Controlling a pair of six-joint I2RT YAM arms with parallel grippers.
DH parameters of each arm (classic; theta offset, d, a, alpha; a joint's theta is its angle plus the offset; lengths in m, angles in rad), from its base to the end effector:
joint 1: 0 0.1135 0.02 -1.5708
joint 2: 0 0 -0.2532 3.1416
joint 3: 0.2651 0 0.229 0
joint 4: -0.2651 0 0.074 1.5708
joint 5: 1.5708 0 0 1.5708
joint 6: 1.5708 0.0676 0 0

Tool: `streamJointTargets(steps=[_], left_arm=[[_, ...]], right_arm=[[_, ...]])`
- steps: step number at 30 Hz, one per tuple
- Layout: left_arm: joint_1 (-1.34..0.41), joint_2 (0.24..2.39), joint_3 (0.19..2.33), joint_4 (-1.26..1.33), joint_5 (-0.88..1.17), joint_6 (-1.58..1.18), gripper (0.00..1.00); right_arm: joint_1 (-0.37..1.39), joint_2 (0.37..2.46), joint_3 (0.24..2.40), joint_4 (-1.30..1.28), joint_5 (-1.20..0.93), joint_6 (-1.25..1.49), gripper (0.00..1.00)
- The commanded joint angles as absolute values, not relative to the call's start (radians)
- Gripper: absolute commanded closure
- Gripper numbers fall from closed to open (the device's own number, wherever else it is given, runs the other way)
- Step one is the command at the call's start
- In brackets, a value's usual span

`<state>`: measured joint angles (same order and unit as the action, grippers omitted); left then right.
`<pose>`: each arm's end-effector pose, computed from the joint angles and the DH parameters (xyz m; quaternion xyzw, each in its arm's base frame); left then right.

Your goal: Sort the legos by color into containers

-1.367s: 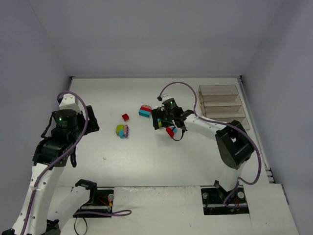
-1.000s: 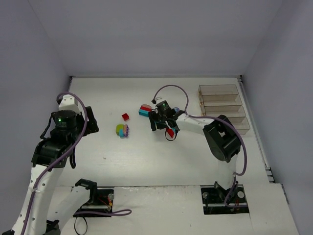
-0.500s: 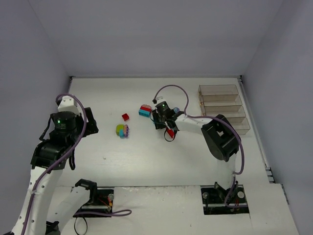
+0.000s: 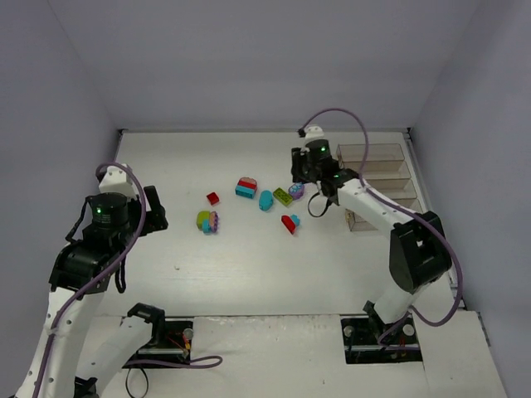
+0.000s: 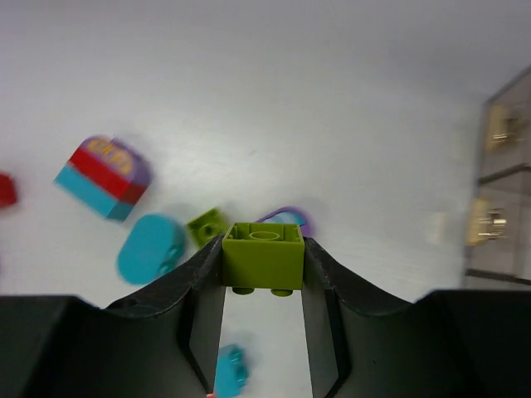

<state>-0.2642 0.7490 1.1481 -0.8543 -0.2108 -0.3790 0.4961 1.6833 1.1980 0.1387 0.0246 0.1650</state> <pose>0.1395 -0.0231 0.3655 -0.1040 0.8391 -0.0817 0.5276 0.3570 0.1913 0.2670 -0.1279 0.8084 0.1770 0.5467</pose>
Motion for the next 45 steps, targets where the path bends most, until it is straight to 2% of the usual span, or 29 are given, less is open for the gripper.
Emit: streamJointTargets(steps=[1,6,15,24,28,32,37,40,45], left_arm=[[-0.294,0.769,1.157,-0.842,-0.197,-0.382,0.17],[-0.333,0.793,1.143,-0.825,-0.137,-0.405,0.17],[-0.337,0.845,1.166,-0.79,-0.193,-0.416,0.17],[-0.336,0.891,1.189,-0.785,-0.202,-0.472,0.17],[-0.336,0.876,1.158,-0.785,-0.213,-0.497,0.17],[-0.336,0.876,1.14,-0.785,-0.225,-0.5,0.17],[-0.334,0.897,1.124,-0.778,-0.241,-0.502,0.17],[-0.337,0.914,1.124,-0.764,-0.238,-0.502,0.17],[-0.336,0.937,1.129,-0.749,-0.23,-0.492,0.17]], right_arm=[[0.405,1.631,1.25,0.163,0.035,0.08,1.0],[0.25,1.658,1.272,0.163,0.023,0.054,1.0],[0.077,1.762,1.347,0.163,-0.038,0.012,1.0],[0.005,1.968,1.538,0.164,-0.043,-0.041,0.97],[0.005,2.058,1.617,0.164,-0.052,-0.046,0.89],[0.005,2.114,1.675,0.161,-0.052,-0.049,0.74],[0.005,2.16,1.721,0.152,-0.049,-0.051,0.62],[0.005,2.167,1.73,0.141,-0.054,-0.051,0.48],[0.005,2.143,1.726,0.121,-0.061,-0.066,0.4]])
